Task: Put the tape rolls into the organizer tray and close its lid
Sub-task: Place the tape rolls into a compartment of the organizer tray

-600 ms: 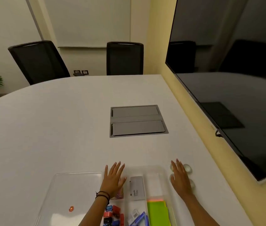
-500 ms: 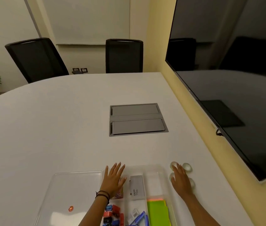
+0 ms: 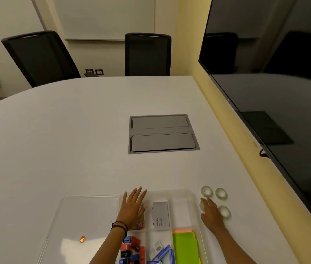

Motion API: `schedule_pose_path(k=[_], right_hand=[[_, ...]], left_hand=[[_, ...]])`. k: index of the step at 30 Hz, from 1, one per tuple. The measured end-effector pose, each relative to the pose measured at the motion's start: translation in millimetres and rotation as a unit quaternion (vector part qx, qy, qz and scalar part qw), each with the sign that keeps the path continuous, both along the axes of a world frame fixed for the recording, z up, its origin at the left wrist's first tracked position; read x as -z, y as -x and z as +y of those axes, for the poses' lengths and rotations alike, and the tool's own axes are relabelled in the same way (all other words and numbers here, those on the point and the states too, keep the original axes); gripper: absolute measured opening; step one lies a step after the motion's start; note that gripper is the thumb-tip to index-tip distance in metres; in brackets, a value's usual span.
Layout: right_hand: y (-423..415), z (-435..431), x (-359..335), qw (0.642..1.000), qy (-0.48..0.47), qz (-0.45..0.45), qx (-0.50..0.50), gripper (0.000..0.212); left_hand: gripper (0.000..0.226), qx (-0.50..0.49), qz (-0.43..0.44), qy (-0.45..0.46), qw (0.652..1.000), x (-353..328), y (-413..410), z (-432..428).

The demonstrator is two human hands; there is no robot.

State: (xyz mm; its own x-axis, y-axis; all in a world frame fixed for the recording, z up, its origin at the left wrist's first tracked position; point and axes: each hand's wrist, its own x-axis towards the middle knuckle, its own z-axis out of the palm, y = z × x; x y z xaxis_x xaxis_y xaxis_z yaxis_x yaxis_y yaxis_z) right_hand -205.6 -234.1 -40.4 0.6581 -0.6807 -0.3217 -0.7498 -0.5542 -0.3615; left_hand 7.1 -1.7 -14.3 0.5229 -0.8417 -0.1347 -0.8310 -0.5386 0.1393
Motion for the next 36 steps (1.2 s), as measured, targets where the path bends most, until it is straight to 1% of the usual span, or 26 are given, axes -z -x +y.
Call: schedule_pose_path(k=[2, 4, 7, 10, 12, 14, 18, 19, 20, 21, 22, 23, 24, 26, 28, 29, 31, 32, 33, 34, 35, 36], right_hand=[[1.0, 2.8, 4.0, 1.000, 0.009, 0.002, 0.005, 0.060], [2.8, 4.6, 7.9, 1.000, 0.020, 0.002, 0.008, 0.061], [4.7, 5.8, 11.4, 0.999, 0.041, 0.006, 0.009, 0.059], [5.0, 8.1, 13.5, 0.999, 0.050, 0.010, 0.010, 0.057], [5.6, 9.0, 14.6, 0.998, 0.058, 0.002, 0.013, 0.055], [7.1, 9.4, 15.4, 0.998, 0.069, -0.006, 0.008, 0.053], [8.6, 8.4, 14.9, 0.998, 0.070, 0.001, -0.005, 0.053], [8.9, 7.5, 14.2, 0.998, 0.068, -0.001, -0.004, 0.052], [8.8, 6.6, 12.9, 0.998, 0.062, -0.009, 0.003, 0.051], [8.6, 6.0, 10.9, 0.998, 0.053, -0.021, 0.015, 0.050], [7.6, 5.8, 8.4, 0.998, 0.039, -0.038, 0.034, 0.049], [5.4, 5.9, 5.1, 0.996, 0.020, -0.062, 0.062, 0.049], [2.3, 6.1, 0.9, 0.991, -0.001, -0.093, 0.098, 0.049], [-8.5, 5.7, -10.5, 0.968, -0.034, -0.169, 0.181, 0.048], [-20.9, 2.5, -21.0, 0.938, -0.049, -0.248, 0.239, 0.045], [-26.8, 1.1, -25.5, 0.926, -0.060, -0.275, 0.253, 0.044], [-35.7, -0.3, -34.1, 0.896, -0.128, -0.322, 0.277, 0.043], [-39.3, 0.7, -37.8, 0.872, -0.177, -0.353, 0.291, 0.041], [-42.5, 2.5, -41.1, 0.847, -0.223, -0.382, 0.295, 0.039], [-45.6, 5.2, -44.5, 0.828, -0.257, -0.405, 0.289, 0.036], [-49.0, 8.0, -47.5, 0.819, -0.281, -0.417, 0.276, 0.033], [-52.0, 11.1, -49.4, 0.816, -0.301, -0.420, 0.259, 0.030]], left_hand=[[0.075, 0.005, -0.005, 0.010, 1.000, -3.2, 5.5, -1.4], [0.072, -0.013, 0.009, 0.016, 1.000, -7.0, 10.5, -1.1], [0.058, -0.061, 0.058, 0.033, 0.996, -9.4, 12.7, -2.0], [0.055, -0.100, 0.120, 0.080, 0.984, -8.8, 6.1, -4.8], [0.056, -0.107, 0.140, 0.107, 0.978, -9.6, 2.6, -3.6], [0.056, -0.116, 0.140, 0.123, 0.976, -10.4, -1.0, -1.7], [0.057, -0.107, 0.104, 0.128, 0.981, -11.3, 0.0, -3.1], [0.062, -0.096, 0.087, 0.115, 0.985, -12.6, 1.9, -2.1], [0.080, -0.089, 0.081, 0.100, 0.988, -16.4, 3.6, -1.0], [0.109, -0.083, 0.072, 0.084, 0.990, -16.9, 5.3, -0.9], [0.133, -0.081, 0.059, 0.080, 0.992, -15.6, 5.3, -1.3], [0.146, -0.076, 0.044, 0.079, 0.993, -15.4, 4.7, -1.2], [0.151, -0.064, 0.027, 0.074, 0.995, -16.1, 5.3, -1.5], [0.152, -0.036, 0.010, 0.057, 0.998, -14.7, 4.6, -1.2], [0.151, -0.038, 0.002, 0.037, 0.999, -16.1, 4.9, -0.6], [0.149, -0.039, 0.009, 0.038, 0.998, -15.0, 5.0, -1.5], [0.142, -0.038, 0.021, 0.007, 0.999, -15.7, 6.2, -4.5], [0.137, -0.035, 0.013, -0.023, 0.999, -16.9, 6.4, -5.0], [0.123, -0.035, 0.018, -0.041, 0.998, -14.7, 5.4, -4.1], [0.102, -0.035, 0.028, -0.063, 0.997, -9.5, 5.4, -3.7], [0.084, -0.022, 0.047, -0.110, 0.993, -7.1, 4.2, -4.4], [0.073, -0.018, 0.061, -0.127, 0.990, -3.2, 2.3, -6.3]])
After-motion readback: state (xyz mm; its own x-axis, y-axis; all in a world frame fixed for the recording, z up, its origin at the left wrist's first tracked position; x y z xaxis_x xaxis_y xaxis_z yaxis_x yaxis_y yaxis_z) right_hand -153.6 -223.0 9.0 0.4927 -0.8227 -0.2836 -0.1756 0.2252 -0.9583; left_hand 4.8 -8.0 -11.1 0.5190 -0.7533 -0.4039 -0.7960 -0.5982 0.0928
